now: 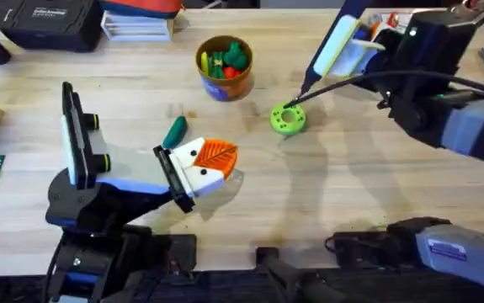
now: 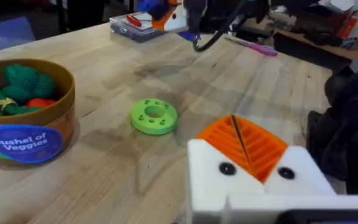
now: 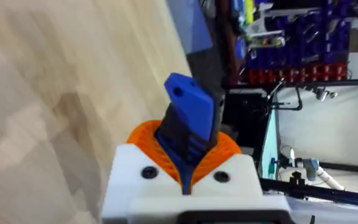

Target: Pick up the gripper from the table and insert it into the empty holder that is missing its gripper. Then pick up a screw, insert it into the mounting hole, and use the screwdriver to tighten it. Finally, clean up the table by picking up the vegetable and placing it into the bucket.

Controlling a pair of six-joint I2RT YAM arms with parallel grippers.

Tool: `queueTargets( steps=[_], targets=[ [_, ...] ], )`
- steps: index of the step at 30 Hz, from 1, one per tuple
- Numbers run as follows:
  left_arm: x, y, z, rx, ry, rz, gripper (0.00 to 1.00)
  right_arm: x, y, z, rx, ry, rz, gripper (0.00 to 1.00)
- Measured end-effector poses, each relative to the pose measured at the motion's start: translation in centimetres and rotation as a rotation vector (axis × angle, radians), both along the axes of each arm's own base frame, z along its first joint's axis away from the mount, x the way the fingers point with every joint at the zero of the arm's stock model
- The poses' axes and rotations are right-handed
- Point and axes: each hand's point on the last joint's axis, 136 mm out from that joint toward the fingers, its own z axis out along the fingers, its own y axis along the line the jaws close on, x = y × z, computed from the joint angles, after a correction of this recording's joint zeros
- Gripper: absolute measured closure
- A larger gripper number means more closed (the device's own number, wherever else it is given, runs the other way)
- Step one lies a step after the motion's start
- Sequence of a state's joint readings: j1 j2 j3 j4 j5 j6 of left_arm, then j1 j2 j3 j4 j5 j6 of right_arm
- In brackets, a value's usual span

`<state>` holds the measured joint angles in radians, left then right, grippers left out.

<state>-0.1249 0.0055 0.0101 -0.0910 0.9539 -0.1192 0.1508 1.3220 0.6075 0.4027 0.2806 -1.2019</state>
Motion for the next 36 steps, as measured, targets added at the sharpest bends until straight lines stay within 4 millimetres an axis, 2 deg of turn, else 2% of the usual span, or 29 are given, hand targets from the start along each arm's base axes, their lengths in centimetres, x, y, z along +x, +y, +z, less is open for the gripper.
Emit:
queueTargets(
  steps=[6,12,15,18,21,25,28,30,32,36],
  targets=[
    [0.0,0.0,0.0,0.0,0.0,0.0,0.996,0.2,-2.1,-4.7,-0.097,0.14,-0.02,0.976],
    [0.0,0.0,0.0,0.0,0.0,0.0,0.996,-0.8,-2.6,-9.7,-0.169,0.305,0.006,0.976],
    [0.0,0.0,0.0,0.0,0.0,0.0,0.996,-1.0,-2.6,-11.0,-0.18,0.341,0.013,0.976],
    [0.0,0.0,0.0,0.0,0.0,0.0,0.996,-1.0,-2.7,-11.6,-0.183,0.353,0.009,0.957],
    [0.0,0.0,0.0,0.0,0.0,0.0,0.996,-1.0,-2.8,-11.6,-0.16,0.346,-0.009,0.822],
    [0.0,0.0,0.0,0.0,0.0,0.0,0.996,-0.6,-2.8,-10.9,-0.105,0.311,-0.05,0.45],
    [0.0,0.0,0.0,0.0,0.0,0.0,0.996,-0.2,-2.9,-10.5,-0.051,0.285,-0.09,0.277],
    [0.0,0.0,0.0,0.0,0.0,0.0,0.996,0.1,-3.1,-9.8,-0.022,0.255,-0.123,0.048],
    [0.0,0.0,0.0,0.0,0.0,0.0,0.996,0.1,-3.3,-9.4,0.028,0.241,-0.153,0.012],
    [0.0,0.0,0.0,0.0,0.0,0.0,0.996,-0.2,-3.3,-9.1,0.112,0.227,-0.203,0.008]
  ],
)
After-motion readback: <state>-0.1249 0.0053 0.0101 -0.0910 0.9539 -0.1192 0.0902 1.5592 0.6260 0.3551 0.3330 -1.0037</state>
